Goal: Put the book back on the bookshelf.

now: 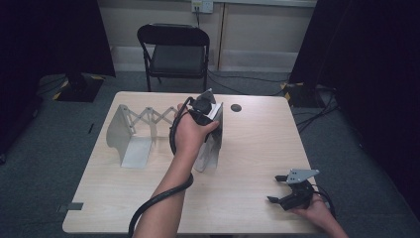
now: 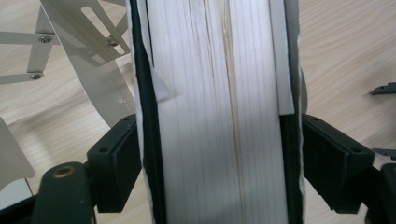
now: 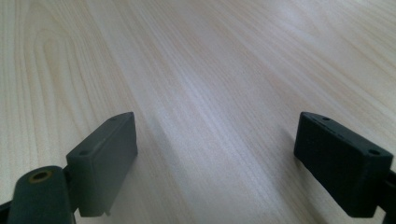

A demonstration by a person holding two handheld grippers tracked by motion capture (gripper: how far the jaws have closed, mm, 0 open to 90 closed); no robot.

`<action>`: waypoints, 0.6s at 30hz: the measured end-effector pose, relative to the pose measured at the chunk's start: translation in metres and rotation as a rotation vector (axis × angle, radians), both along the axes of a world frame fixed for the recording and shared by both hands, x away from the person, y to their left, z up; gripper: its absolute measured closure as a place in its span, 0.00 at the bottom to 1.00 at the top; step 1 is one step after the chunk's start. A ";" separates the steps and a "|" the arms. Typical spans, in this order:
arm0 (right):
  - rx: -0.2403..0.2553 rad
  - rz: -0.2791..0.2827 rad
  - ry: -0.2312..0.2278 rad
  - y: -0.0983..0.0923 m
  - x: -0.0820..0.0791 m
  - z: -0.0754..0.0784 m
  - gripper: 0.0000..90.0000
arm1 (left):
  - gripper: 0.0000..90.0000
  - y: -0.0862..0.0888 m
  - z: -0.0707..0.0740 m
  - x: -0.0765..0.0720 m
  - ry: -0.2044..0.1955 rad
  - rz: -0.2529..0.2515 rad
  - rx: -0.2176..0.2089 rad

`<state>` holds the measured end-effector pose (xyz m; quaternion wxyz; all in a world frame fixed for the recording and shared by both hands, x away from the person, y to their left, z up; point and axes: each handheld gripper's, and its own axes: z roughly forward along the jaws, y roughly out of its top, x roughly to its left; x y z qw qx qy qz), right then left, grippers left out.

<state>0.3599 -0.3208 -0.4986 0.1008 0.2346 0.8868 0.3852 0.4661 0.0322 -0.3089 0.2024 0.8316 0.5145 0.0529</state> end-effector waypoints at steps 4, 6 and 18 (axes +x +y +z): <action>0.000 0.000 0.000 0.000 0.000 0.000 0.14 | 0.23 0.000 0.000 -0.002 0.003 -0.010 -0.010; 0.000 -0.001 0.000 0.000 0.000 0.000 0.14 | 0.23 0.001 0.000 -0.003 0.004 -0.012 -0.015; 0.000 -0.001 -0.001 0.000 0.000 0.000 0.14 | 0.23 0.006 0.001 -0.010 -0.007 -0.034 -0.031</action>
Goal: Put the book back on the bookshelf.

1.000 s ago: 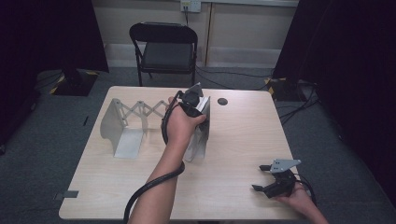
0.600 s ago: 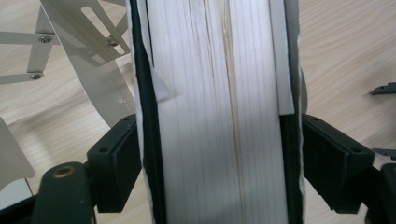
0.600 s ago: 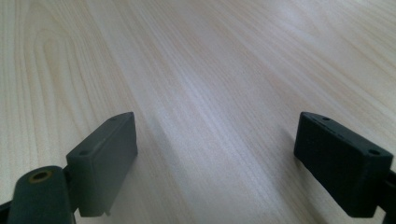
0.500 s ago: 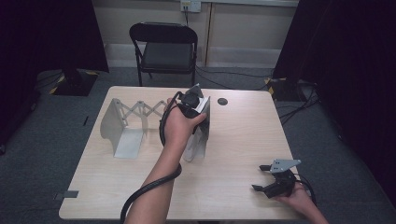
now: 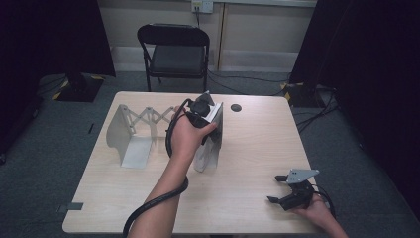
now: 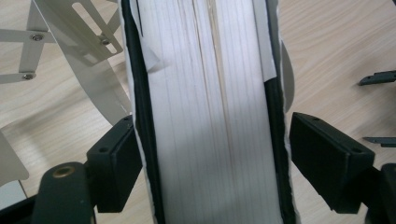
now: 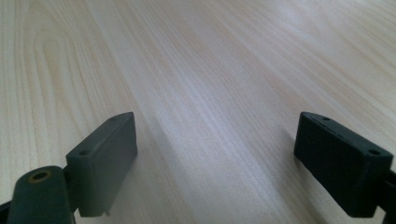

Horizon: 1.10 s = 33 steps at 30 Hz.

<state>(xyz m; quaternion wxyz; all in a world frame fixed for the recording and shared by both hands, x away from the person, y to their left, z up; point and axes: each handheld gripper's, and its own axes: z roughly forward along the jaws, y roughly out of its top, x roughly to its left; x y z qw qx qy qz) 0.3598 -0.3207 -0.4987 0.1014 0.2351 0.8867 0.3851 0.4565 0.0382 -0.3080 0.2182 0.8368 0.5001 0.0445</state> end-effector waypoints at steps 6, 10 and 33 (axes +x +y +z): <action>0.000 0.001 0.001 0.000 0.000 0.000 0.14 | 0.22 0.001 -0.002 -0.002 0.004 -0.007 -0.004; 0.000 0.001 0.001 0.000 0.000 0.000 0.14 | 0.22 0.001 -0.002 -0.004 0.005 -0.011 -0.008; 0.000 0.000 0.001 0.000 0.000 0.000 0.14 | 0.22 0.006 -0.003 -0.013 -0.004 -0.053 -0.011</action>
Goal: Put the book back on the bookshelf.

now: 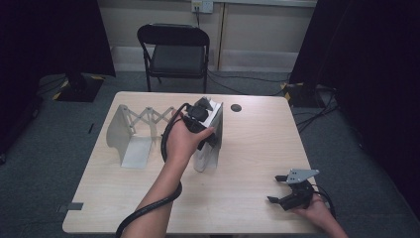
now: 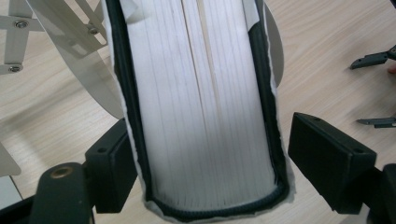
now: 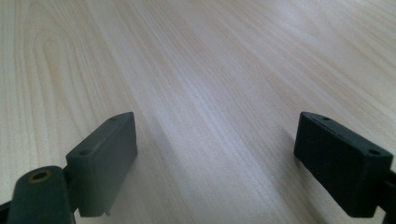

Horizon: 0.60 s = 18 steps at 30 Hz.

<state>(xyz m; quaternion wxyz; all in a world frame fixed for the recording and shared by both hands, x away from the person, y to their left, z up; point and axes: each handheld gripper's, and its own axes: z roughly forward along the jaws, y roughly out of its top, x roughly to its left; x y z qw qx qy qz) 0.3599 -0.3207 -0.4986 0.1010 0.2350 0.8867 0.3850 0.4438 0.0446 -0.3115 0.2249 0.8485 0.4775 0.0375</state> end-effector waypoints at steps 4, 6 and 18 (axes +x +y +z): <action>0.000 -0.001 -0.001 0.000 0.000 0.000 0.14 | 0.22 0.000 0.000 -0.002 0.004 0.004 0.001; 0.000 0.000 0.000 0.000 0.000 0.000 0.14 | 0.22 0.000 0.000 -0.003 0.003 0.005 -0.001; 0.001 -0.001 -0.001 0.000 0.000 0.000 0.14 | 0.23 0.003 -0.001 -0.006 -0.002 -0.007 -0.003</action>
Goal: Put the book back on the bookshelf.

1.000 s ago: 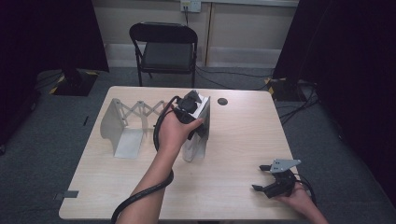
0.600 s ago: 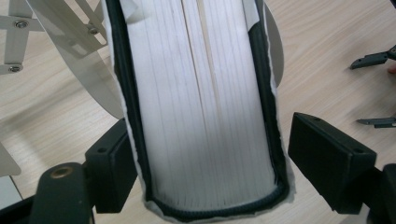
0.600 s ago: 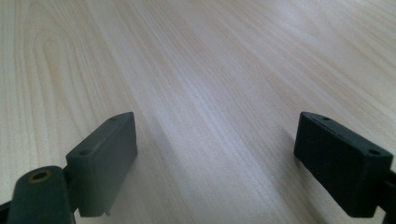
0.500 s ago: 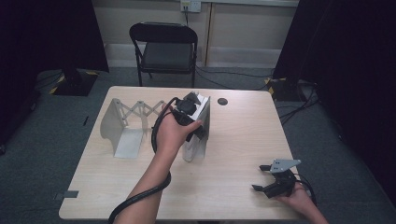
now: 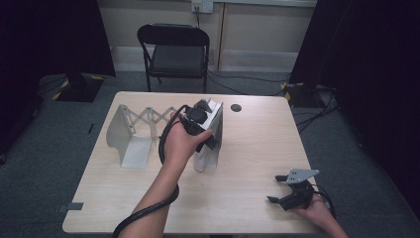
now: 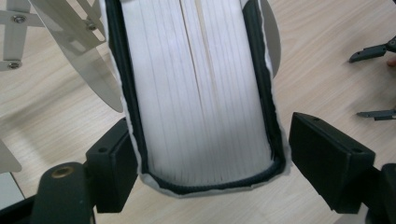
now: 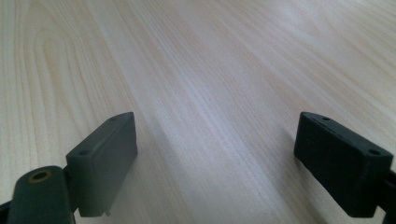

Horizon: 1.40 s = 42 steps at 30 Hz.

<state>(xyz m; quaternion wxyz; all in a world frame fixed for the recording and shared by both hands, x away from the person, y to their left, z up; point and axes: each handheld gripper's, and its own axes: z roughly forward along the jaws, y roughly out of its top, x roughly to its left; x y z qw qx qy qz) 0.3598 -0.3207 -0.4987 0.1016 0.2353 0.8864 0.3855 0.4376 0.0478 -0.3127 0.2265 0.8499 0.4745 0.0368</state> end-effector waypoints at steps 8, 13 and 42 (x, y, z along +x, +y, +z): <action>0.000 0.000 0.000 0.000 0.000 0.000 0.14 | 0.23 0.004 -0.001 -0.003 -0.005 -0.013 0.003; 0.000 0.000 0.000 0.000 0.000 0.000 0.14 | 0.23 0.006 -0.002 -0.006 0.000 -0.015 0.000; 0.000 0.001 0.000 0.000 0.000 0.000 0.14 | 0.23 0.025 -0.013 -0.019 -0.006 -0.024 -0.031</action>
